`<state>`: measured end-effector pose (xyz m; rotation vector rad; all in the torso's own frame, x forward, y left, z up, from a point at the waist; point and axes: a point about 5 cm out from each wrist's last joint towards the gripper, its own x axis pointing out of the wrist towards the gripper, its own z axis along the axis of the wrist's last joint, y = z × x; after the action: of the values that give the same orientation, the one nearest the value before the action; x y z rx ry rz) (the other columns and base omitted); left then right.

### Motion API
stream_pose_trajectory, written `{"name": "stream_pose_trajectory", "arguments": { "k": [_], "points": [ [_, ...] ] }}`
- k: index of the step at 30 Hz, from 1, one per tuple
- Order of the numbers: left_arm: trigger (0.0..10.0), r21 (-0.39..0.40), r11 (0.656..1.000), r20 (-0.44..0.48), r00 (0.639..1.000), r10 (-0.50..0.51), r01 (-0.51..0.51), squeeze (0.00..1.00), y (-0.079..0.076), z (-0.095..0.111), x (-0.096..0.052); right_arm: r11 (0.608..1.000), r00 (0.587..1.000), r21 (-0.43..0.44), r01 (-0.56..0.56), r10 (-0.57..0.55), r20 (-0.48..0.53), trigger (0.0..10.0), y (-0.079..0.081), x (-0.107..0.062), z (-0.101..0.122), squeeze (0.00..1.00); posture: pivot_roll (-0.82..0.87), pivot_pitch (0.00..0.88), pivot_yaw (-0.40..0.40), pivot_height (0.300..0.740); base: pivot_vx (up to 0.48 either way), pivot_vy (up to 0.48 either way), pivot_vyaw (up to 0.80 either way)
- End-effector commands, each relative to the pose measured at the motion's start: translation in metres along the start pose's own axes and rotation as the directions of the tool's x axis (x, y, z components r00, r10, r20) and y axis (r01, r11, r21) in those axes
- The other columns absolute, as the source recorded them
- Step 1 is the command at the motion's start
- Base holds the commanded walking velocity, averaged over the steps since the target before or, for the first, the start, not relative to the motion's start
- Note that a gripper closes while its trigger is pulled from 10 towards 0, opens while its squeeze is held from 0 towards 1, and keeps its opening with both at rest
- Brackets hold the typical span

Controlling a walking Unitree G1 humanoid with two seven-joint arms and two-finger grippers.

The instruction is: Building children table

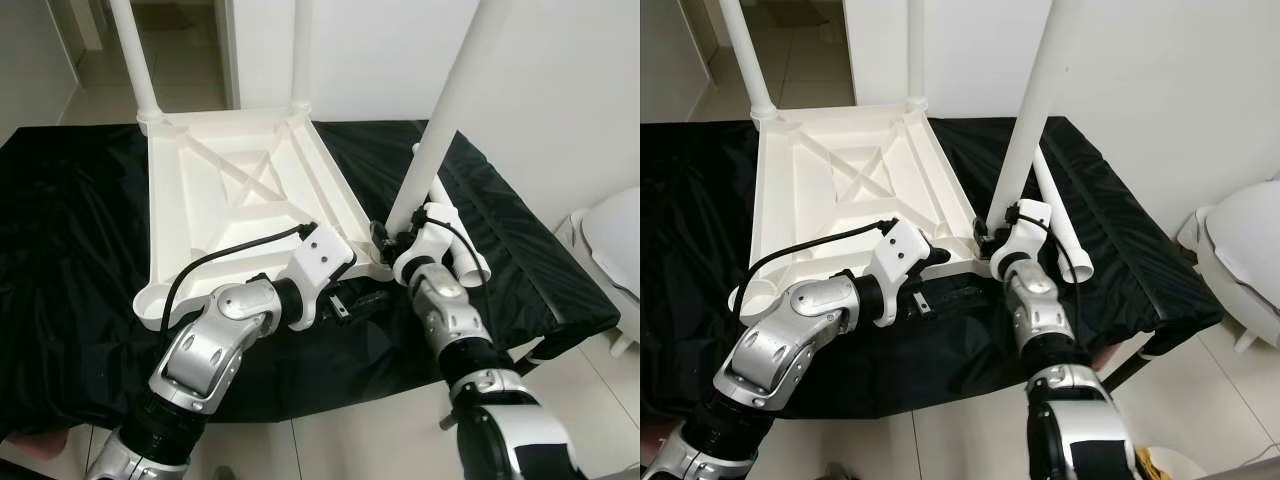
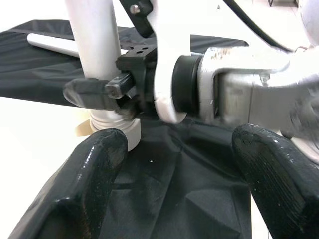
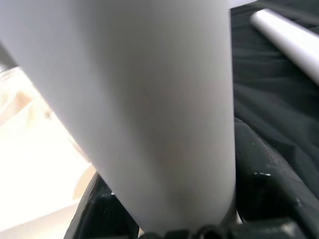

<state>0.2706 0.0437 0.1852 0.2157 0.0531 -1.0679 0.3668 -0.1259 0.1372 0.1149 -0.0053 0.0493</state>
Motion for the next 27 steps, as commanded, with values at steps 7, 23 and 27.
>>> {"name": "stream_pose_trajectory", "arguments": {
  "k": [7, 23, 27],
  "points": [
    [10.0, -0.008, 1.0, -0.002, 1.0, 0.011, -0.011, 0.0, -0.002, -0.001, 0.003, 0.99, 0.992, 0.073, 0.122, -0.121, -0.022, 0.0, 0.017, -0.013, -0.011, 0.0, -0.03, 0.031, -0.048, 0.74, 0.0, 0.0, 0.0],
    [10.0, -0.005, 1.0, -0.006, 1.0, 0.015, -0.015, 0.0, -0.001, -0.002, 0.002, 1.0, 0.996, 0.015, 0.02, -0.021, 0.083, 10.0, -0.004, -0.013, 0.012, 1.0, -0.03, 0.023, -0.059, 0.74, 0.0, 0.0, 0.0],
    [10.0, -0.002, 1.0, -0.009, 1.0, 0.018, -0.018, 0.0, 0.0, -0.003, 0.001, 0.998, 0.993, 0.001, -0.064, 0.064, 0.095, 10.0, -0.015, -0.012, 0.016, 1.0, -0.02, 0.015, -0.06, 0.74, 0.0, 0.0, 0.0]
  ]
}}
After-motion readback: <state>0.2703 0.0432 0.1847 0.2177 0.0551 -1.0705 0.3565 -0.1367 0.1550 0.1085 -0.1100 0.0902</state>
